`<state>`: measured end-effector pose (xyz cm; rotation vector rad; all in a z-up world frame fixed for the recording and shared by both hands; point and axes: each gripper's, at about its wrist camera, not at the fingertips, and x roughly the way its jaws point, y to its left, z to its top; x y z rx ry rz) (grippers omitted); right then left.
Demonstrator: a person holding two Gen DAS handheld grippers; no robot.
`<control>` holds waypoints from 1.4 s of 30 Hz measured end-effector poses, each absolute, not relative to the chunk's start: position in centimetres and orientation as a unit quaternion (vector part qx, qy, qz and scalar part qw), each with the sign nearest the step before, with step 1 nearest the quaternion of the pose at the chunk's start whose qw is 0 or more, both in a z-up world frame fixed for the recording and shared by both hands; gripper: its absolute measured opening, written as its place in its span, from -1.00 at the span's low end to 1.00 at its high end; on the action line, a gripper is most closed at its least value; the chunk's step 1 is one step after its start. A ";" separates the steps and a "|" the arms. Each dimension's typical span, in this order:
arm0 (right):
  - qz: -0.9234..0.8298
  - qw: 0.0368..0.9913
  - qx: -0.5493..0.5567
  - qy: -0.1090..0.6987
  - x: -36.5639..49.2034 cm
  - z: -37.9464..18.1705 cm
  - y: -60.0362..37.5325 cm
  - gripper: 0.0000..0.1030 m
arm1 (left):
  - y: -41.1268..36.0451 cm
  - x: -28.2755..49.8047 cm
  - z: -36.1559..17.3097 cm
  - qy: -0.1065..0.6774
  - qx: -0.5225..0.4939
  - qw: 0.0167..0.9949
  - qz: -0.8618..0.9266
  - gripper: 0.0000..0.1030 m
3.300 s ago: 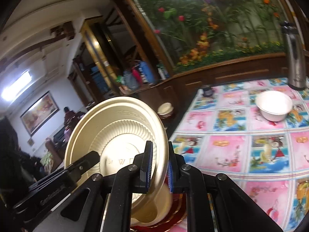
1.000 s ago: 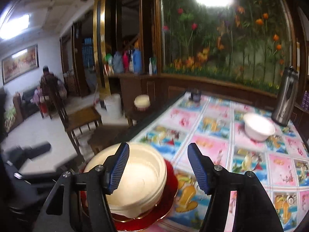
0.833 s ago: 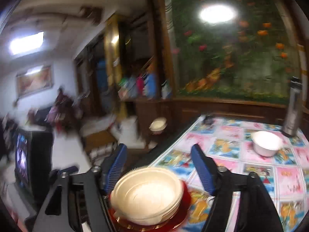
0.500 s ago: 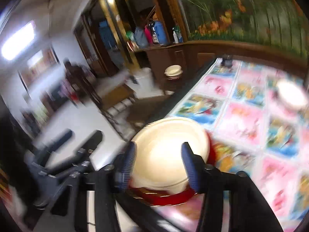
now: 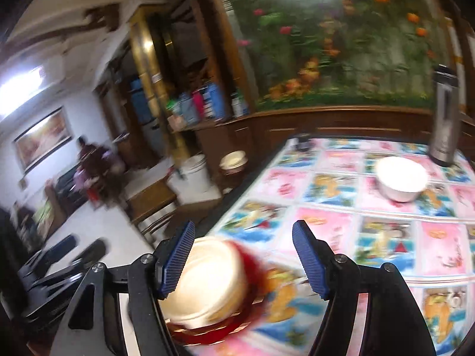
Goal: Organize plates and bowls
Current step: 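Open both grippers to release the beige bowl on the stack, then move both grippers over the table to the white bowl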
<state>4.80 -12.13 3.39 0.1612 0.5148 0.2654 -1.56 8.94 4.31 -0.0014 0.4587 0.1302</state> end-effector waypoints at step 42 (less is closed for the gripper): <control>-0.109 0.943 0.214 0.228 16.7 1.2 -41.6 0.52 | -15.4 12.0 1.9 0.345 0.055 0.933 -0.082 0.60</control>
